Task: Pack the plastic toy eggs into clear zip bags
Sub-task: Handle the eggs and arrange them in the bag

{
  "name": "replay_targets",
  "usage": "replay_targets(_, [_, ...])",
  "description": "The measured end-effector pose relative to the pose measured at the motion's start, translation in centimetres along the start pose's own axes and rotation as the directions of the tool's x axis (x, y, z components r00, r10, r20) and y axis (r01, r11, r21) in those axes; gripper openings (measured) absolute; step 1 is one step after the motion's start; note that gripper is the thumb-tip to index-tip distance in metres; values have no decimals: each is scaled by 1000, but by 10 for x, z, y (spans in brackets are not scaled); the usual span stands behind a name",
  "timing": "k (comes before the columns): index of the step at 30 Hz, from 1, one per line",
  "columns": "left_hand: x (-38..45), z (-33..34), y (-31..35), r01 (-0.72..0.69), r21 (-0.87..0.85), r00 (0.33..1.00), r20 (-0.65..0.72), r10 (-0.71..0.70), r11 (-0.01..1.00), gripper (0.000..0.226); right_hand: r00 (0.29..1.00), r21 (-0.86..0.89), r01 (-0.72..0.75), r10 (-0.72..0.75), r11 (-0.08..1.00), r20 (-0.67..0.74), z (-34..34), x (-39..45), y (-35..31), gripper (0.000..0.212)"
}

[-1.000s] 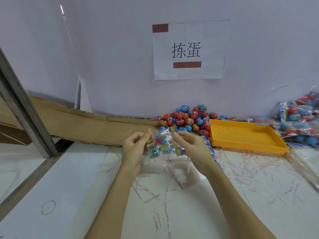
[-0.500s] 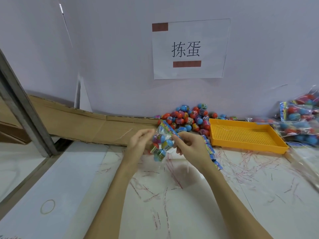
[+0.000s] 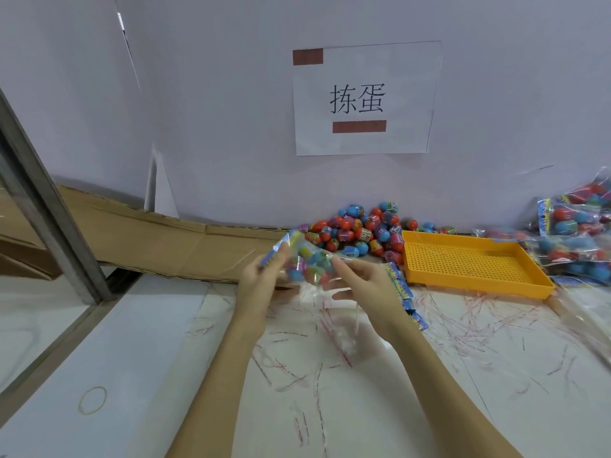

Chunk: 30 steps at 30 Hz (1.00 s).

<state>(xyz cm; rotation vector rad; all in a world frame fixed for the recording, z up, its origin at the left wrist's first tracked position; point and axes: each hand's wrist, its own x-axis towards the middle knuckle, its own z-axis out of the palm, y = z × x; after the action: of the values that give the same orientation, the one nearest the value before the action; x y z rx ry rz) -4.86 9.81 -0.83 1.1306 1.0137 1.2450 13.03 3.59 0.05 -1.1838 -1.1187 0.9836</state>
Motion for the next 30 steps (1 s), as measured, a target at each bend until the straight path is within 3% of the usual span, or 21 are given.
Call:
replay_targets(2, [0, -1, -3, -69, 155, 991, -101, 86, 985, 60, 1000, -55, 8, -9, 998, -5, -3, 0, 0, 21])
replay_targets(4, [0, 0, -3, 33, 115, 997, -73, -25, 993, 58, 999, -152, 0, 5, 988, 33, -3, 0, 0, 19])
replay_targets(6, [1, -1, -6, 29, 111, 999, -44, -24, 993, 43, 997, -210, -13, 28, 978, 71, -2, -1, 0, 19])
replay_targets(12, [2, -2, -8, -177, 162, 984, -3, 180, 971, 20, 999, -169, 1, 7, 986, 47, 2, -6, -5, 26])
replay_targets(17, [-2, 5, -7, -282, 252, 943, -104, 316, 926, 13, 999, -63, 50, -48, 997, 21, 3, -5, -4, 20])
replay_targets(21, [-4, 2, -11, -389, 439, 885, -65, 460, 810, 28, 997, -60, 39, -35, 997, 64, 7, -6, -3, 23])
replay_targets(24, [-8, 3, -8, -421, 455, 869, -46, 492, 785, 47, 999, -28, 4, -3, 1000, 44, 3, -5, -5, 29])
replay_targets(26, [-7, 5, -9, -410, 454, 869, -66, 490, 791, 42, 991, 4, -64, 63, 998, 116, 0, -4, -6, 34])
replay_targets(28, [-5, 5, -10, -403, 446, 867, -93, 489, 799, 35, 950, 0, -144, 138, 990, 279, -4, -5, -5, 42])
replay_targets(30, [-4, 5, -9, -391, 424, 866, -131, 483, 817, 34, 926, -32, -145, 147, 989, 348, -6, -4, -4, 41])
